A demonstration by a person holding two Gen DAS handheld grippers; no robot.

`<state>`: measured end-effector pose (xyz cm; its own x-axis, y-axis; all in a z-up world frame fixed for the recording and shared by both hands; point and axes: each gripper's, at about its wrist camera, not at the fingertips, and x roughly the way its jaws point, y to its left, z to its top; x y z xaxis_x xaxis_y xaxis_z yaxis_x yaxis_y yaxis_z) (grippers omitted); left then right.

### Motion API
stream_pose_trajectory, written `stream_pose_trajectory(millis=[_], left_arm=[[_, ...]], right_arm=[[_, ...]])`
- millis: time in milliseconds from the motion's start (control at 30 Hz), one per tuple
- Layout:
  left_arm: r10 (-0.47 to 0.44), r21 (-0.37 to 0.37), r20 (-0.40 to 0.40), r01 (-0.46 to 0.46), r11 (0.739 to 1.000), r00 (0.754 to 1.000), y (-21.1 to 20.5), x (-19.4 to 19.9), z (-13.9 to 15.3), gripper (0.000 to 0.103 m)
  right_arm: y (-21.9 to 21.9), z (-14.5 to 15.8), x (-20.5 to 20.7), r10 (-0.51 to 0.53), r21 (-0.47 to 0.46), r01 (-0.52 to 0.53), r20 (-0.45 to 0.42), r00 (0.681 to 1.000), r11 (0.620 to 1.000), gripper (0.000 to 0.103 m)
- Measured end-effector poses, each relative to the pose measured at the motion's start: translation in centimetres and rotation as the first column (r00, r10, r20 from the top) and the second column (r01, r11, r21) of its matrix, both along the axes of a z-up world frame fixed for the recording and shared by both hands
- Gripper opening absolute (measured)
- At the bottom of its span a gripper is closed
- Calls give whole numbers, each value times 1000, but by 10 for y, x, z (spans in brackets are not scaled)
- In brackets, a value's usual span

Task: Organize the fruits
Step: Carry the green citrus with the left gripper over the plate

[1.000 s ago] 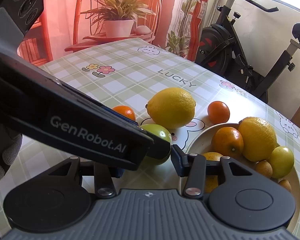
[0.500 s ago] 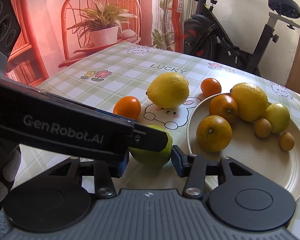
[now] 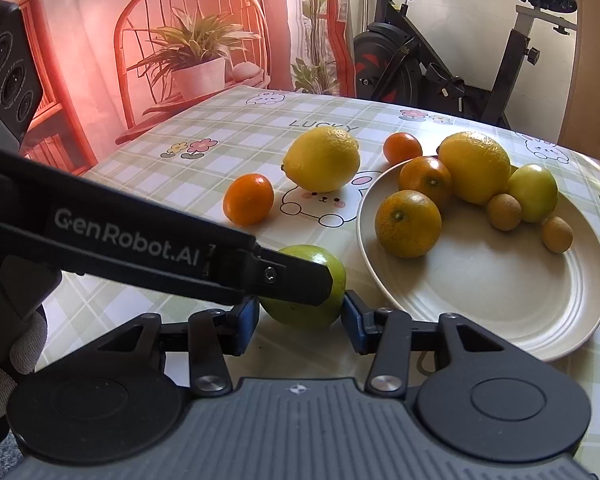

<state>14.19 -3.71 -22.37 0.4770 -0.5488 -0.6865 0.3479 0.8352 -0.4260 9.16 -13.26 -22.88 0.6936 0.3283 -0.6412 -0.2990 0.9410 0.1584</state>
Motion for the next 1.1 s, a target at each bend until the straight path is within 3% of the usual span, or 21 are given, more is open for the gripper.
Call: stream_pose_trajectory(millis=[200,600,1100], left_arm=[[-1,12,51,1,1000,999,-13,-7,21,45],[-119,102,165,103,989,979,-77,-3,56,45],[-164,146,142,143,979,976,-121,32,43,46]], right_arm=[[-7,7,-9,-18,29,18,28,999,999,48],[-56,34,-19,-143,131,128,119,982,983,48],[-109,23,4,-242,163,223,108,964,961,48]])
